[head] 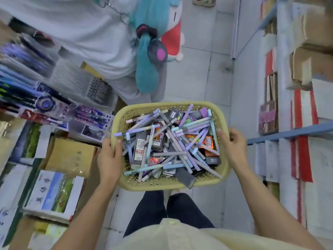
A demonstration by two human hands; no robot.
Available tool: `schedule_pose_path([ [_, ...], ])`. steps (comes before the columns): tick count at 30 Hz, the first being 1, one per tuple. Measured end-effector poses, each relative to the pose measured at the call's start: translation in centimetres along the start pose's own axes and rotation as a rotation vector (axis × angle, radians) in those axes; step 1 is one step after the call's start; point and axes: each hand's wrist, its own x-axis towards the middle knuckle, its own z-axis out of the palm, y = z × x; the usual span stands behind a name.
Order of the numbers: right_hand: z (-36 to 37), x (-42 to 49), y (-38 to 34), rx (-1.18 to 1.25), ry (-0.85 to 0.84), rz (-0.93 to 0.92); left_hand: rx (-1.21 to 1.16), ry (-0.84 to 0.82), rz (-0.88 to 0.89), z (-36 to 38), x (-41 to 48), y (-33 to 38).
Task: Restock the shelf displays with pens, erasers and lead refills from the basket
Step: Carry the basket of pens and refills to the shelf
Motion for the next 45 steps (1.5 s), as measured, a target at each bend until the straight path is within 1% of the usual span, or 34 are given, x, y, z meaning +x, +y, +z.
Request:
schedule_pose_path([
  [4,-3.3,3.5,-0.6,0.042,0.132,0.049,0.014,-0.123,0.115,4.2,5.6,5.7],
  [8,-6.6,8.3,-1.7,0.086,0.227,0.077,0.029,-0.188,0.176,9.3,10.0,11.5],
  [12,-9.8,15.4,-2.0,0.106,0.291,0.093,0.026,-0.232,0.220,15.4,14.4,17.8],
  [17,-13.5,25.7,-4.1,0.099,0.303,0.096,-0.007,-0.224,0.231,22.5,20.2,25.4],
  [22,-15.1,36.9,-7.2,0.094,0.299,0.079,-0.002,-0.233,0.186,28.3,27.9,32.7],
  [27,-15.0,48.4,-11.2,0.080,0.274,0.077,-0.052,-0.252,0.188,32.8,36.6,39.9],
  [33,-14.7,63.4,-16.5,0.051,0.254,0.069,-0.051,-0.242,0.161,38.2,47.5,48.7],
  [38,-14.4,76.8,-21.3,0.025,0.206,0.039,-0.042,-0.168,0.140,43.1,56.8,55.0],
  [45,-12.7,94.3,-27.6,0.024,0.190,0.026,-0.041,-0.147,0.113,49.4,71.1,63.6],
])
